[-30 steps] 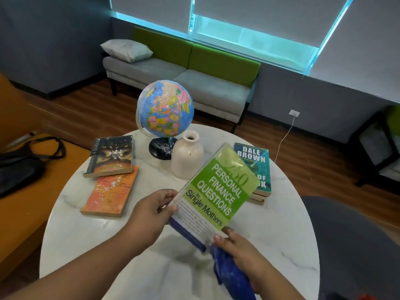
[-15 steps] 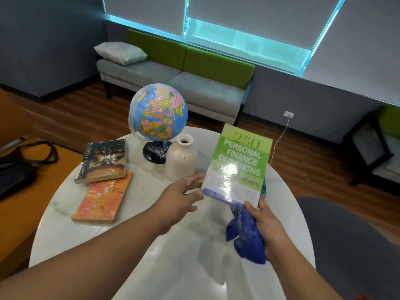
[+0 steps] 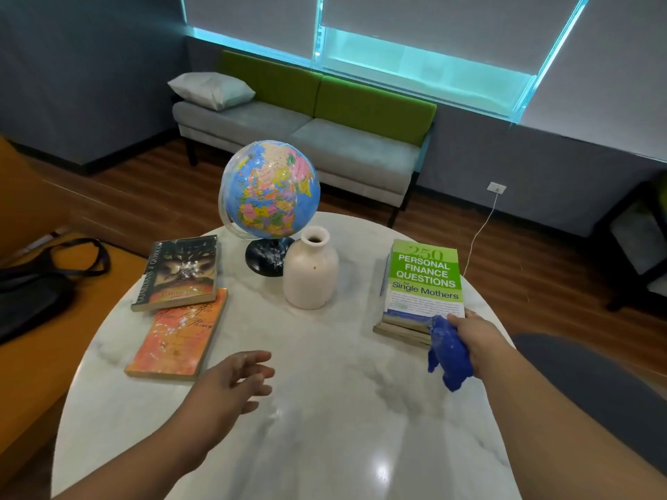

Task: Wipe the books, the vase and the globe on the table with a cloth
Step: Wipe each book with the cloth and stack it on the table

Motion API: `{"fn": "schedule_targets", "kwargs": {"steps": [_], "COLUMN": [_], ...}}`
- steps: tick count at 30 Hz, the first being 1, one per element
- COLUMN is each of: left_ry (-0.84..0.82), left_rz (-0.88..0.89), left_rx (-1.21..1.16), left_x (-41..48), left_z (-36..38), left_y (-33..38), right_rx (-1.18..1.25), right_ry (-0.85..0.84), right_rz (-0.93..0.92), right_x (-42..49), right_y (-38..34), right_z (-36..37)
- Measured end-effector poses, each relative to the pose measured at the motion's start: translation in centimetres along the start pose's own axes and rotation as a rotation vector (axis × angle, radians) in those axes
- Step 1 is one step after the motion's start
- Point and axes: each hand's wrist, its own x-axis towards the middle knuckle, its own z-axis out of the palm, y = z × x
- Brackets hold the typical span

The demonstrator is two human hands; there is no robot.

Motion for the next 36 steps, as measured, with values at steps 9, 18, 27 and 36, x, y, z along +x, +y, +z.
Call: {"fn": "schedule_targets", "kwargs": {"steps": [9,18,27,36], "left_ry": [0.066,0.124,0.501,0.463], "left_rz": [-0.089,-0.075,-0.073,-0.334], "left_rx": [0.002,0.027,0.425,0.797], "left_x": [-0.3,0.2,4.6,8.4], "left_z": [-1.8,-3.2,-7.4,-7.7], "left_y": [-1.6,-1.9,-2.2,-4.7], "right_rx": [-0.328,0.081,0.216,0.029], "right_ry": [0.211,0.399,0.253,0.063], "right_rz": [0.001,0.055,-0.033,-0.057], "right_x": [3.4,-2.3,-8.7,-10.4], "right_y": [1.5,2.1,4.3,6.5], "right_z": [0.3,0.8,4.7,7.5]}}
